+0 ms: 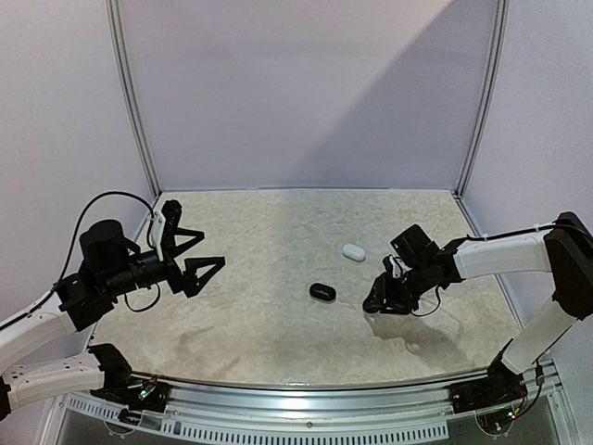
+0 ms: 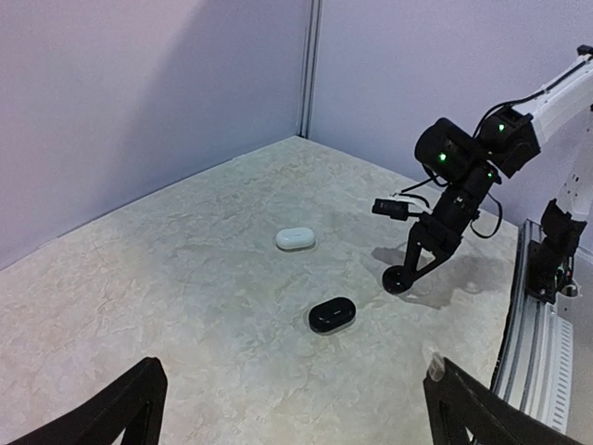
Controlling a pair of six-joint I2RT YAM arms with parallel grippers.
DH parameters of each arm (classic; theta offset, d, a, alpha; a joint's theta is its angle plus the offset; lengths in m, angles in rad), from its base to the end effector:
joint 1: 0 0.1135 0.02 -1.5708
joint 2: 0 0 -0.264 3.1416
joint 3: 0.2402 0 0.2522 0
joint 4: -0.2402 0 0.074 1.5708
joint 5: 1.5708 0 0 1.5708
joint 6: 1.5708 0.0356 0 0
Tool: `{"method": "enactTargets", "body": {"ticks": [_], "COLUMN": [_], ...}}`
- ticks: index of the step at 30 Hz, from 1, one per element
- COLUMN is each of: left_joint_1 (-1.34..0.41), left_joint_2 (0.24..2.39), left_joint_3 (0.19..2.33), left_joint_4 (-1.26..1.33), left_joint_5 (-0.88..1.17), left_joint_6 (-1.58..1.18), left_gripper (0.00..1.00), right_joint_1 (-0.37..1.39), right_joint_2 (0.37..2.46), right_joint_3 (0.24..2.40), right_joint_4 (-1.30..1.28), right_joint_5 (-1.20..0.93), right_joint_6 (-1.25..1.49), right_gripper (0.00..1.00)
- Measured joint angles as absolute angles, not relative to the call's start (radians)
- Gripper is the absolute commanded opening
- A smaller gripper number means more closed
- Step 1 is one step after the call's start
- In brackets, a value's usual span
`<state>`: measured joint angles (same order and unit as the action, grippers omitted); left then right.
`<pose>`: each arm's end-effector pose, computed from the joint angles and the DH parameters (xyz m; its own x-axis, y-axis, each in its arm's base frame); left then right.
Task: Insert the wireless bluetooth earbuds into the charging case
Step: Place the charging case with the earbuds at the corner of the board, then reset both arms
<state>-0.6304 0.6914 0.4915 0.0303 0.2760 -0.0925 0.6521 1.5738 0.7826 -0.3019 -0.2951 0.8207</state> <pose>0.1359 -0.1112 0.2737 -0.2082 0.0419 -0.9772 0.7682 0.6254 -0.1368 0.2205 0.1814 0.1495 -0.9837 0.1296 -0.1244 0.0482 0.8574 0.5124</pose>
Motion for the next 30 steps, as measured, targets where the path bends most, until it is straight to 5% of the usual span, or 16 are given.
{"method": "enactTargets", "body": {"ticks": [5,15,22,30], "left_joint_1": [-0.615,-0.502,-0.343,-0.189], "left_joint_2": [0.683,0.651,0.648,0.693], "left_joint_3": [0.492,0.454,0.41,0.343], "left_joint_4": [0.025,0.02,-0.031,0.01], "left_joint_5": [0.27,0.091,-0.189,-0.273], "left_joint_6": [-0.093,-0.134,-0.151,-0.093], "left_gripper": [0.99,0.99,0.99,0.99], "right_joint_1": [0.646,0.612,0.47,0.405], "right_joint_2": [1.576,1.34,0.768,0.292], "right_joint_3": [0.885,1.067,0.593,0.25], "right_joint_4": [-0.474,-0.682,-0.353,-0.148], "right_joint_5": [-0.212,0.209,0.598,0.751], "right_joint_6": [0.8,0.685,0.499,0.303], "right_gripper": [0.98,0.99,0.99,0.99]}}
